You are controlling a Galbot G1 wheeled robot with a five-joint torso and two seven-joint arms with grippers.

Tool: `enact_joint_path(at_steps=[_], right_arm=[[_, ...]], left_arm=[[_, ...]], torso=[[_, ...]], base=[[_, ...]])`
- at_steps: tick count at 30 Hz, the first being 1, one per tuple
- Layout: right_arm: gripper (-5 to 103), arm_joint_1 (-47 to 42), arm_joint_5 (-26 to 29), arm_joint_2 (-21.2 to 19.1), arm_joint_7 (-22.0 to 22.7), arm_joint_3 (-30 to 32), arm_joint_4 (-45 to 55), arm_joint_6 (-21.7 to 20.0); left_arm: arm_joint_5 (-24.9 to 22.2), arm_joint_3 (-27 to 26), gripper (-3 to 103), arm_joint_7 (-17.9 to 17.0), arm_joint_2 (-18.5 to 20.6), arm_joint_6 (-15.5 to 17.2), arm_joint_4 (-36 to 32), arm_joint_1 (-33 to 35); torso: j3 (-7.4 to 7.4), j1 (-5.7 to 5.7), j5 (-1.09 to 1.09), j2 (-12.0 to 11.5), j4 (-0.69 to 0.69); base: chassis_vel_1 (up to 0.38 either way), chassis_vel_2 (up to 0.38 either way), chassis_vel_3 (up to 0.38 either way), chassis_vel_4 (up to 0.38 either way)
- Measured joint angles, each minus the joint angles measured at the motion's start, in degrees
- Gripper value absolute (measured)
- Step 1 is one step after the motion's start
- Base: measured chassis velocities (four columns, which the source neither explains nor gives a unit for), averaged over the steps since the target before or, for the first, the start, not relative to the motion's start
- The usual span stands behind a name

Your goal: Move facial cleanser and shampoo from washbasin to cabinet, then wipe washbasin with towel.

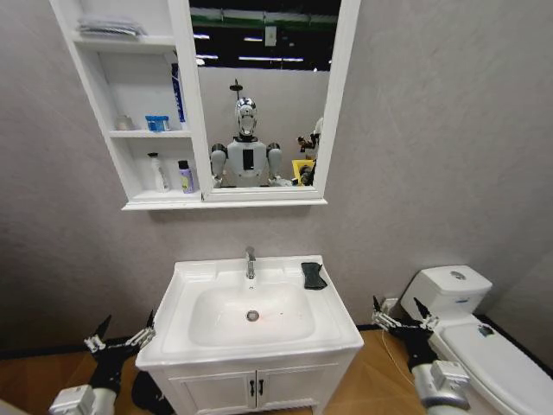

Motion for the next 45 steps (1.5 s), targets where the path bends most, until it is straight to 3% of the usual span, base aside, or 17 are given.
enact_joint_path(at_steps=[25,30,33,38,40,41,43,45], right_arm=[[100,-0.91,-0.35,0.6,-2.31,-0.45,0.82,-2.2],[100,0.79,3.73,-0.84,-0.58,-2.0,-1.05,-2.64],[100,3.34,6.37,-3.12,0.53,-2.07,-4.47,-3.62],[100,8.15,13.76,-8.52,1.92,-2.69,-10.38,-7.15],[100,12.48,19.4,-13.4,0.59,-5.7,-14.33,-10.27],[100,12.48,19.4,-13.4,0.59,-5.7,-14.33,-10.27],[100,19.07,23.65,-19.25,0.71,-10.7,-19.26,-13.12],[100,23.38,24.84,-21.59,1.72,-14.0,-22.31,-14.28]], left_arm=[[-0.68,0.57,100,-0.44,0.32,0.38,0.23,-0.29],[-0.72,0.6,100,-0.47,0.34,0.41,0.24,-0.32],[-0.73,0.61,100,-0.49,0.34,0.43,0.25,-0.33],[-0.76,0.64,100,-0.52,0.38,0.47,0.26,-0.34],[-0.76,0.64,100,-0.56,0.37,0.47,0.26,-0.32],[-0.76,0.64,100,-0.56,0.37,0.47,0.26,-0.32],[-0.78,0.64,100,-0.57,0.38,0.49,0.27,-0.3],[-0.78,0.65,100,-0.57,0.38,0.49,0.27,-0.3]], torso=[[0.0,-0.01,-0.01,0.0,0.0],[0.02,0.05,-0.01,-0.02,0.0],[0.04,0.09,0.0,-0.04,0.04],[0.01,0.01,0.0,-0.02,-0.03],[0.0,-0.03,0.01,0.0,0.0],[0.0,-0.03,0.01,0.0,0.0],[0.0,-0.04,0.01,0.0,0.01],[0.0,-0.04,-0.02,0.0,0.02]], base=[[-0.019,0.016,0.02,-0.02],[-0.158,0.142,0.131,-0.155],[-0.087,0.093,0.071,-0.097],[-0.009,0.017,0.012,-0.003],[0.025,-0.022,-0.038,0.008],[0.0,0.0,0.0,0.0],[0.033,-0.019,-0.02,0.018],[0.0,0.0,0.0,0.0]])
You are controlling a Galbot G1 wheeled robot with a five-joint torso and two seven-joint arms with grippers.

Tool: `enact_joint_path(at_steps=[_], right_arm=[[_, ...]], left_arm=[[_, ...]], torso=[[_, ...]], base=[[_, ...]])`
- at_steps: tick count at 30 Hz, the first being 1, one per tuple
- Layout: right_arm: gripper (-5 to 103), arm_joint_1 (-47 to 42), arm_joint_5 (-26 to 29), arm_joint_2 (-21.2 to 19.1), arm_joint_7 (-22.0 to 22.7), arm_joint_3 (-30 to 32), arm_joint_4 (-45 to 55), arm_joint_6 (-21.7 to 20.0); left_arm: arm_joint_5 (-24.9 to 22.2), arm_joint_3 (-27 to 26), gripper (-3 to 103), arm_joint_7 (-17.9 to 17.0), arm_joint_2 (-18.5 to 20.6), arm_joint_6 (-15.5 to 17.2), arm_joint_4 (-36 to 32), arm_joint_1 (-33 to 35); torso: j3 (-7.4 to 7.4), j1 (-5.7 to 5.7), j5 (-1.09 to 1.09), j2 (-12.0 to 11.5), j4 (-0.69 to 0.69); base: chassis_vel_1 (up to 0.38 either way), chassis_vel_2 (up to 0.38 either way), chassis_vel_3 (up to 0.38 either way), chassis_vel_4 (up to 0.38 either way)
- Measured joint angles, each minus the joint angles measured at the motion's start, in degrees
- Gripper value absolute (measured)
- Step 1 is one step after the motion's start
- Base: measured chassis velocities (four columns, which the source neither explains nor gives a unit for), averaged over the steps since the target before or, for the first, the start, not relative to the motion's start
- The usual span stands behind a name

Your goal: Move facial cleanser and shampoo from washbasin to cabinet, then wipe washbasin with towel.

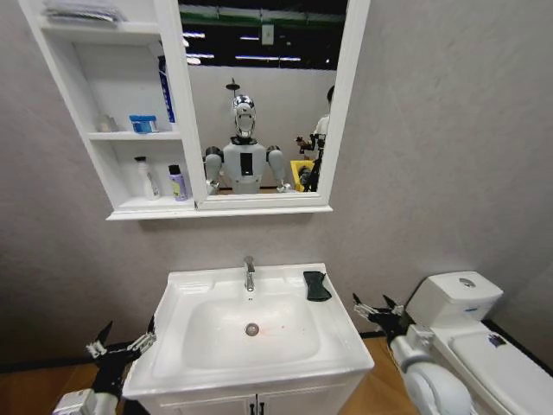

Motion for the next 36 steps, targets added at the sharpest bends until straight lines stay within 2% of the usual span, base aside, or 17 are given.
enact_joint_path(at_steps=[2,4,7,8,11,13,15,27,29,33,36], right_arm=[[100,2.6,0.46,-1.02,0.94,-2.13,-2.03,-0.53],[100,8.8,1.82,-2.45,2.68,-7.2,-7.77,-2.24],[100,15.03,4.12,-2.51,5.16,-13.42,-14.5,-2.65],[100,15.03,4.12,-2.51,5.16,-13.42,-14.5,-2.65],[100,20.43,4.96,-1.14,6.56,-18.29,-19.81,-2.85],[100,21.45,4.99,-0.77,6.86,-19.16,-20.73,-2.93],[100,24.97,4.83,1.12,8.04,-22.02,-24.53,-3.14],[100,28.53,3.36,6.14,8.71,-24.57,-31.41,-3.54],[95,28.87,2.21,6.95,8.54,-24.7,-32.84,-2.89],[93,29.18,1.43,7.46,8.18,-24.72,-34.06,-2.42],[88,29.43,0.54,8.11,7.77,-24.63,-35.31,-1.79]], left_arm=[[0.0,0.0,100,0.0,0.0,0.0,-0.01,-0.01],[-0.01,0.01,100,0.0,0.01,0.0,0.0,-0.01],[-0.01,0.02,100,0.0,0.01,0.0,0.0,-0.02],[-0.01,0.02,100,0.0,0.01,0.0,0.0,-0.02],[-0.01,0.02,100,0.01,0.01,0.0,0.0,-0.02],[-0.01,0.02,100,0.0,0.01,0.0,0.0,-0.01],[-0.02,0.02,100,0.0,0.01,0.0,0.0,-0.02],[-0.02,0.02,100,0.0,0.01,0.0,0.0,-0.01],[-0.02,0.02,100,0.0,0.02,0.0,0.0,-0.02],[-0.02,0.02,100,0.0,0.01,0.01,0.0,-0.02],[-0.02,0.02,100,-0.01,0.01,0.01,0.0,-0.02]], torso=[[0.0,0.01,0.0,0.0,0.0],[0.01,0.05,0.01,-0.01,-0.01],[0.02,0.06,0.01,-0.02,-0.02],[0.02,0.06,0.01,-0.02,-0.02],[0.01,0.05,0.0,-0.02,-0.01],[0.01,0.05,0.0,-0.02,-0.01],[0.01,0.05,-0.01,-0.02,0.0],[0.0,0.04,0.0,-0.01,-0.02],[0.01,0.04,0.01,-0.02,-0.01],[0.0,0.04,0.0,-0.01,-0.02],[0.0,0.04,0.0,-0.01,-0.01]], base=[[0.0,0.0,0.0,0.0],[0.0,0.0,0.0,0.0],[0.0,0.0,0.0,0.0],[0.0,0.0,0.0,0.0],[0.0,0.0,0.0,0.0],[0.0,0.0,0.0,0.0],[0.0,0.0,0.0,0.0],[0.0,0.0,0.0,0.0],[0.0,0.0,0.0,0.0],[0.0,0.0,0.0,0.0],[0.0,0.0,0.0,0.0]])
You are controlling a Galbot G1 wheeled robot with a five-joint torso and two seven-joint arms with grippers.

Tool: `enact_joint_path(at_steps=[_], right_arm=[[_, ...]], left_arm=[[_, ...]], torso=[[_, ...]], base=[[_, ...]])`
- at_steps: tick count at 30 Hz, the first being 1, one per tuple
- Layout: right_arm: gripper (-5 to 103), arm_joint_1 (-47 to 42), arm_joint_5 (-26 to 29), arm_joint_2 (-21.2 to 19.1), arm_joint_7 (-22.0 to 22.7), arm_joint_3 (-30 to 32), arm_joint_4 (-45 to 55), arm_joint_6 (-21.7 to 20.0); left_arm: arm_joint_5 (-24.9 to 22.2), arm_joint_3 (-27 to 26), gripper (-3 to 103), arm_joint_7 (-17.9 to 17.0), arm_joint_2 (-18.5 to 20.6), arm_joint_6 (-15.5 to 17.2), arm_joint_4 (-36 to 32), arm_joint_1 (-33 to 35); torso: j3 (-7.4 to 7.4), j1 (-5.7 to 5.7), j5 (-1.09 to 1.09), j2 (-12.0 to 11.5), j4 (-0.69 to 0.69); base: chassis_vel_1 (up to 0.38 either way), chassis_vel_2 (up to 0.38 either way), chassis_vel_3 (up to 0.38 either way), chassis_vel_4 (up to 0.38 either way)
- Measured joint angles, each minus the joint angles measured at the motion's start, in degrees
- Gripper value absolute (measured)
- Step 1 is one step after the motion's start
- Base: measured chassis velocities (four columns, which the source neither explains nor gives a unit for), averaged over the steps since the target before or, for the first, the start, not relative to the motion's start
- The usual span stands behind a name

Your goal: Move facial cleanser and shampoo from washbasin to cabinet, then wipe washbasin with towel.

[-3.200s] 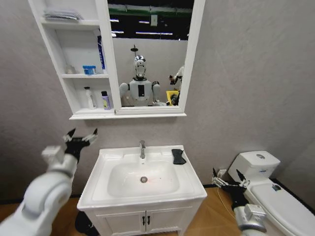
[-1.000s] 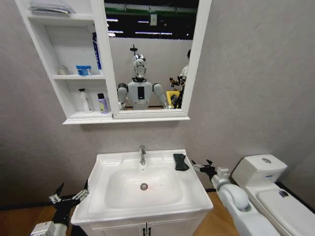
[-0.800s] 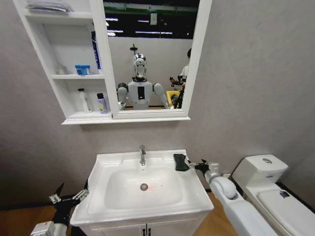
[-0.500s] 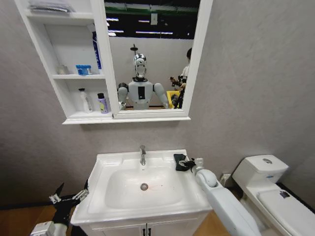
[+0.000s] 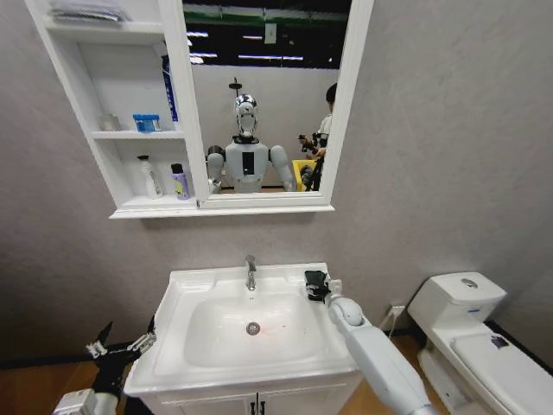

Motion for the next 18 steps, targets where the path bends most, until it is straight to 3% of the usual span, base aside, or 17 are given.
enact_joint_path(at_steps=[9,16,18], right_arm=[[79,-0.11,-0.74,0.5,-0.67,1.25,-1.4,0.5],[57,-0.25,-1.2,0.67,-1.37,1.8,-1.9,0.88],[46,-0.29,-1.38,0.88,-1.61,2.01,-2.0,1.07]], left_arm=[[0.0,0.0,100,0.0,0.0,0.0,0.0,0.0],[0.0,0.0,100,0.0,0.0,0.0,0.0,0.0],[0.0,0.0,100,0.0,0.0,0.0,0.0,0.0]], torso=[[0.0,0.0,0.0,0.0,0.0],[0.0,0.0,0.0,0.01,0.0],[0.0,0.0,0.0,0.0,0.0]], base=[[0.0,0.0,0.0,0.0],[0.0,0.0,0.0,0.0],[0.0,0.0,0.0,0.0]])
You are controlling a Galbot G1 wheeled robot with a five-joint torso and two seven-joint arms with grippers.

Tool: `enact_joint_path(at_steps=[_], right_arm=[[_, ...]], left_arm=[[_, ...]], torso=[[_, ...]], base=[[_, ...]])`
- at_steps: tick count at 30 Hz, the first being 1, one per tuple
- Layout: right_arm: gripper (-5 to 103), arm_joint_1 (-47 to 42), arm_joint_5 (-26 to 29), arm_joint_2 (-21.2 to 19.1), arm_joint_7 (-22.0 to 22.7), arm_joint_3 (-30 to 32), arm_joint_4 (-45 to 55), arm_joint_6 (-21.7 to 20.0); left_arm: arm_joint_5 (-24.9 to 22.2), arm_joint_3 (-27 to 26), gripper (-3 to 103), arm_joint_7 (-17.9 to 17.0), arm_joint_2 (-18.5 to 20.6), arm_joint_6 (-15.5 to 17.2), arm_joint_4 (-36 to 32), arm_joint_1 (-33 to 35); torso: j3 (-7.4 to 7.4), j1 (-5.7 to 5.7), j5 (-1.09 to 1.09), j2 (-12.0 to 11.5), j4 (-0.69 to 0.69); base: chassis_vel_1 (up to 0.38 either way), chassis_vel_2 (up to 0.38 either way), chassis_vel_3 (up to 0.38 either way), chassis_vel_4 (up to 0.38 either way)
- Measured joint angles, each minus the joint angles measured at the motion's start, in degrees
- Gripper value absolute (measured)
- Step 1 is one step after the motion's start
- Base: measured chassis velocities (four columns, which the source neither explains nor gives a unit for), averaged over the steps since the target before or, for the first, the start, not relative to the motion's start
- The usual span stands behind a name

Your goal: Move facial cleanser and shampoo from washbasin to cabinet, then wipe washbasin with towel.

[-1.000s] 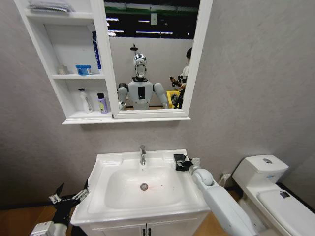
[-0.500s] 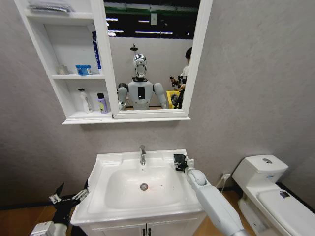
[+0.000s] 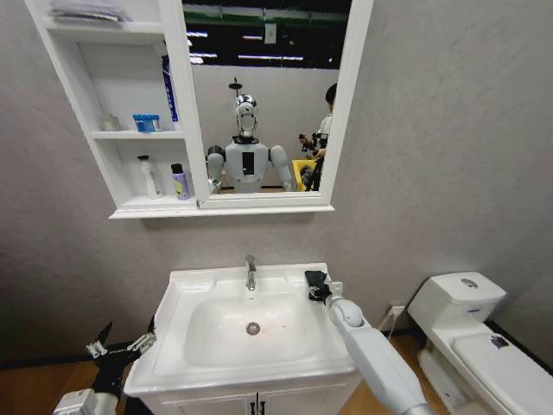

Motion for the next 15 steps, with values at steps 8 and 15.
enact_joint_path(at_steps=[8,15], right_arm=[[24,-4.29,-1.05,-1.17,3.43,-0.49,10.04,-0.66],[4,-15.22,2.37,0.99,14.12,-2.94,26.23,-6.12]], left_arm=[[0.0,-0.01,100,-0.02,0.0,0.0,0.0,0.0],[-0.01,0.0,100,-0.02,0.0,0.01,0.0,0.0]], torso=[[0.0,0.01,-0.02,0.0,0.01],[-0.01,-0.01,0.01,0.0,0.0]], base=[[0.0,0.0,0.0,0.0],[0.0,0.0,0.0,0.0]])
